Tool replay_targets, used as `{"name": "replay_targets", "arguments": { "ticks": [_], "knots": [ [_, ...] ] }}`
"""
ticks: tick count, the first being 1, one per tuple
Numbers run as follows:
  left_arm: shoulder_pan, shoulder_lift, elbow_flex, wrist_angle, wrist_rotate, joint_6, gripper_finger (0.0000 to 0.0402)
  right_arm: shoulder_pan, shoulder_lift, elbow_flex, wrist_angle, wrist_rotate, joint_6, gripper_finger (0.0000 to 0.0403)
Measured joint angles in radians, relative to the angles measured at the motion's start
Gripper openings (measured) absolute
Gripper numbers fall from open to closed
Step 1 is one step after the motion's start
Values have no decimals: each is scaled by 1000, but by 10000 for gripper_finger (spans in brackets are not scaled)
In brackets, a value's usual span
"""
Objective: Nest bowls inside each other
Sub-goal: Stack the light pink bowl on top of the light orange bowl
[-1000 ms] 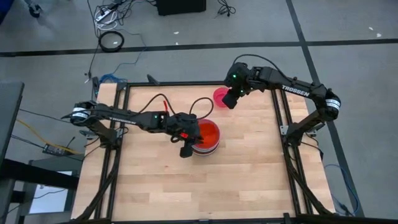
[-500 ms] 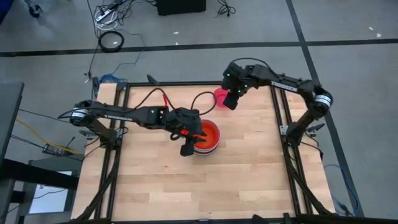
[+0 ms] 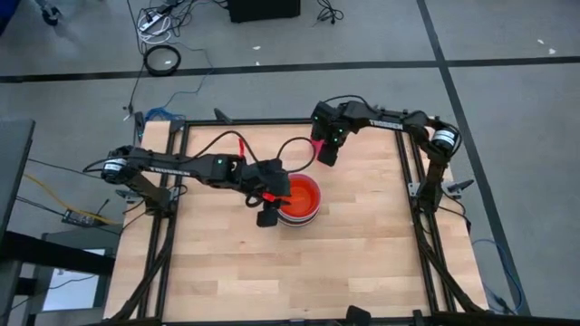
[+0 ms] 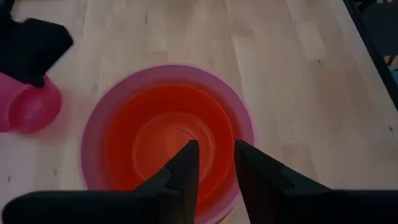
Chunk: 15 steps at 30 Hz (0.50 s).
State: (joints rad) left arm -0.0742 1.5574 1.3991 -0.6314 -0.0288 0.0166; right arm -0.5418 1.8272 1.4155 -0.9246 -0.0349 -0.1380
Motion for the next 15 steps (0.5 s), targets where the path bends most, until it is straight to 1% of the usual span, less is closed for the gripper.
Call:
{"name": "replay_targets", "arguments": {
  "ticks": [5,9,15],
  "knots": [
    [0,0,0,2,-1,-1,111,5,21,0,20,-36,-24,95],
    [0,0,0,3,-2,2,111,15,21,0,35,-39,-40,98],
    [0,0,0,16,-6,3,111,16,21,0,44,-64,-39,121]
  ]
}}
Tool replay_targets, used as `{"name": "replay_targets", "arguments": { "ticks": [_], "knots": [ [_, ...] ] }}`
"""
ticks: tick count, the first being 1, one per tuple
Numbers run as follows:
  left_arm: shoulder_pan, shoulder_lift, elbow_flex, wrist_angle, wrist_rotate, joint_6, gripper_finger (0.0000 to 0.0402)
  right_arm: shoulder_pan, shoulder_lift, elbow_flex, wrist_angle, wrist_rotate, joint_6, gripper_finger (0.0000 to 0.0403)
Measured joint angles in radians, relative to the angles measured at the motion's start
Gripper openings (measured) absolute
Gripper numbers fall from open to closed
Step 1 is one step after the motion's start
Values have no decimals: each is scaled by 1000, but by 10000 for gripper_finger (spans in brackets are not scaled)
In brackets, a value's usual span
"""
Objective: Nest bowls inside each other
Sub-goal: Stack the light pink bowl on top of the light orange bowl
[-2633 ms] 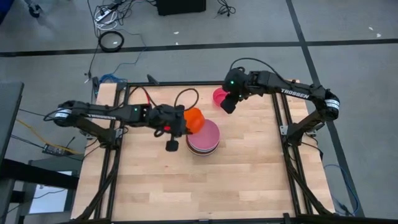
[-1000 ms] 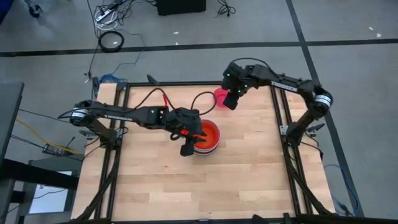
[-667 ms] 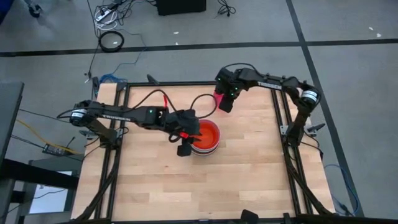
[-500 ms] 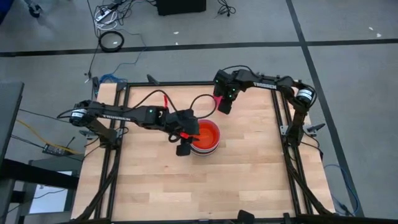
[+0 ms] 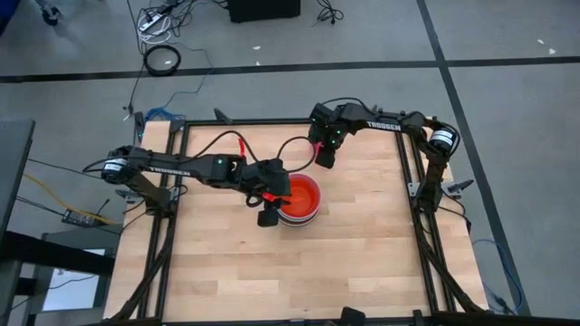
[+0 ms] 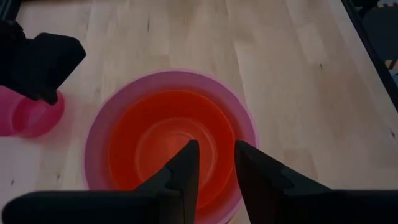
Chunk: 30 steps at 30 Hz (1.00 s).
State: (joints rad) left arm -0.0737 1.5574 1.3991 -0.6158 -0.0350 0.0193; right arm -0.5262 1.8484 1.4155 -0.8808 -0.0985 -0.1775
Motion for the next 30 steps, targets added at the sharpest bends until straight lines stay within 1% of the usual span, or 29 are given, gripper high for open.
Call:
{"name": "replay_targets", "arguments": {
  "ticks": [7,17,23,30],
  "knots": [
    [1,0,0,16,-2,0,111,0,0,0,23,30,5,150],
    [0,0,0,21,-20,-3,111,0,-1,-6,60,30,20,151],
    [0,0,0,20,-20,-4,111,0,-2,-108,135,32,30,150],
    [0,0,0,20,-19,0,111,0,-2,-217,221,105,44,150]
  ]
}}
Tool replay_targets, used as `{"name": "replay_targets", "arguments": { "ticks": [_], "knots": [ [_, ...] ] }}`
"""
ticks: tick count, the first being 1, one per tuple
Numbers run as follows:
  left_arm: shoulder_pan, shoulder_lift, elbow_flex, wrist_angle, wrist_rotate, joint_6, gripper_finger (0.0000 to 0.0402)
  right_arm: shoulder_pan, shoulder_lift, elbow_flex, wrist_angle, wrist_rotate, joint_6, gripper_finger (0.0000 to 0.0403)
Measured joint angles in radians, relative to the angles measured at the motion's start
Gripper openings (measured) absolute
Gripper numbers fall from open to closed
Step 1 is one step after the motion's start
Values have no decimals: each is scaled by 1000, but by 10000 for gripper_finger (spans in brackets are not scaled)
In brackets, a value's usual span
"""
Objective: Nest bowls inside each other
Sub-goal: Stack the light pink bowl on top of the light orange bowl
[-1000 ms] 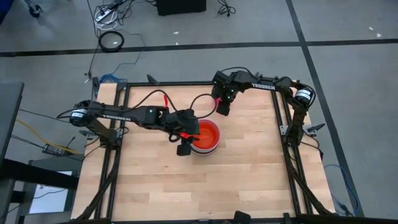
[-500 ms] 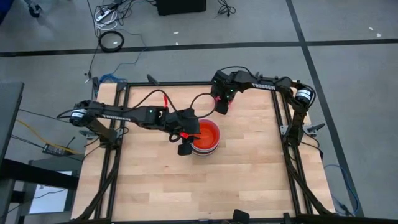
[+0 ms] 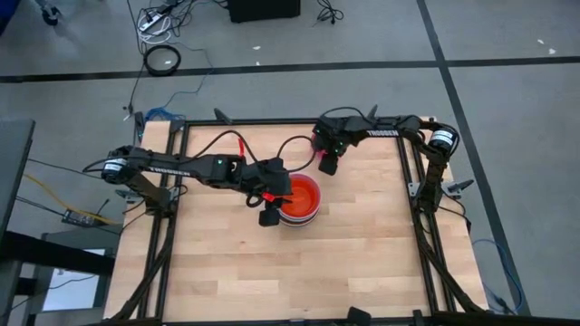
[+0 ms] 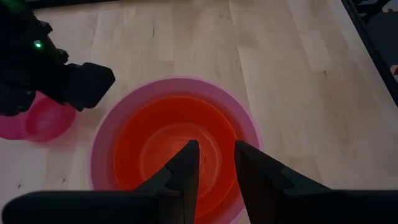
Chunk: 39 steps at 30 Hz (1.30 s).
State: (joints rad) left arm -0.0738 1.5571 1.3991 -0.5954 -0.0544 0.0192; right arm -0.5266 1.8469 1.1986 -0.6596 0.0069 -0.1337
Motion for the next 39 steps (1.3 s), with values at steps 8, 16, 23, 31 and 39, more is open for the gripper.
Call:
{"name": "replay_targets", "arguments": {
  "ticks": [8,16,23,31,39],
  "knots": [
    [0,0,0,15,0,1,111,-8,0,-35,42,25,-18,90],
    [0,0,0,25,-5,2,111,-20,-15,-35,-17,8,-47,3],
    [2,0,0,-143,-131,3,111,48,-224,-35,-40,-6,-7,1],
    [7,0,0,-221,-196,20,111,242,-551,-35,3,-55,134,0],
    [50,-52,0,-290,-248,31,111,491,-617,-33,191,-55,273,0]
  ]
}}
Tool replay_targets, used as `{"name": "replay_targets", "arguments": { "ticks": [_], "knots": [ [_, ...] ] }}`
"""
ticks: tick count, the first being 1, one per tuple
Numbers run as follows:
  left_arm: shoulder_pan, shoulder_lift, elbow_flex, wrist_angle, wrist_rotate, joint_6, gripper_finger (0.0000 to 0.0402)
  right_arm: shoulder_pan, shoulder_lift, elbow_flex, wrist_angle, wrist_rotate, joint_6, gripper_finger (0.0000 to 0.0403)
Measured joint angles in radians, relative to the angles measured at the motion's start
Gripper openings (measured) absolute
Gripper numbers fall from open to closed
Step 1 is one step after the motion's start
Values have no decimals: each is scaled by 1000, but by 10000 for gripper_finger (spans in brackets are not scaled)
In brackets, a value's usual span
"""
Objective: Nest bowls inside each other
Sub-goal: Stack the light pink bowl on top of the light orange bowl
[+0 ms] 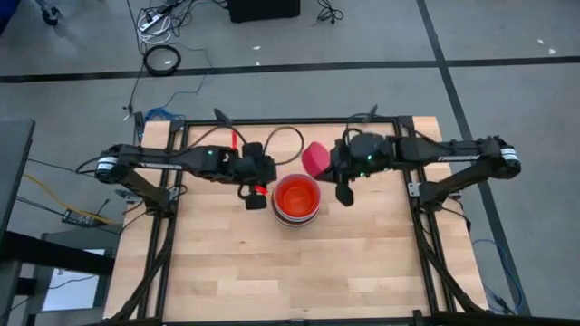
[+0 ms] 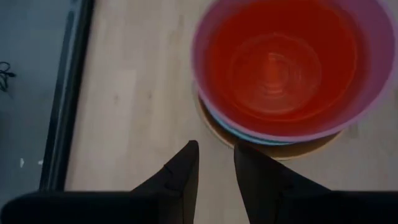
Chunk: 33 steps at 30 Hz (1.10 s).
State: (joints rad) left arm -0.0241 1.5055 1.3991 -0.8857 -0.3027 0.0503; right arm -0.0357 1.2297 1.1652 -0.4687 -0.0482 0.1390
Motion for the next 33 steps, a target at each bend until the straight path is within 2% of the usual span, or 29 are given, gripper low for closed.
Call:
{"name": "replay_targets", "arguments": {
  "ticks": [7,14,24,33],
  "knots": [
    [26,-124,0,-23,-1,5,111,60,106,0,47,36,27,0],
    [29,-242,-30,-23,-1,-7,111,80,190,0,89,-1,47,0],
    [29,-380,-177,28,0,-56,111,103,273,0,100,-53,72,0],
    [29,-507,-352,168,33,-93,111,103,309,0,96,-87,85,0]
  ]
}}
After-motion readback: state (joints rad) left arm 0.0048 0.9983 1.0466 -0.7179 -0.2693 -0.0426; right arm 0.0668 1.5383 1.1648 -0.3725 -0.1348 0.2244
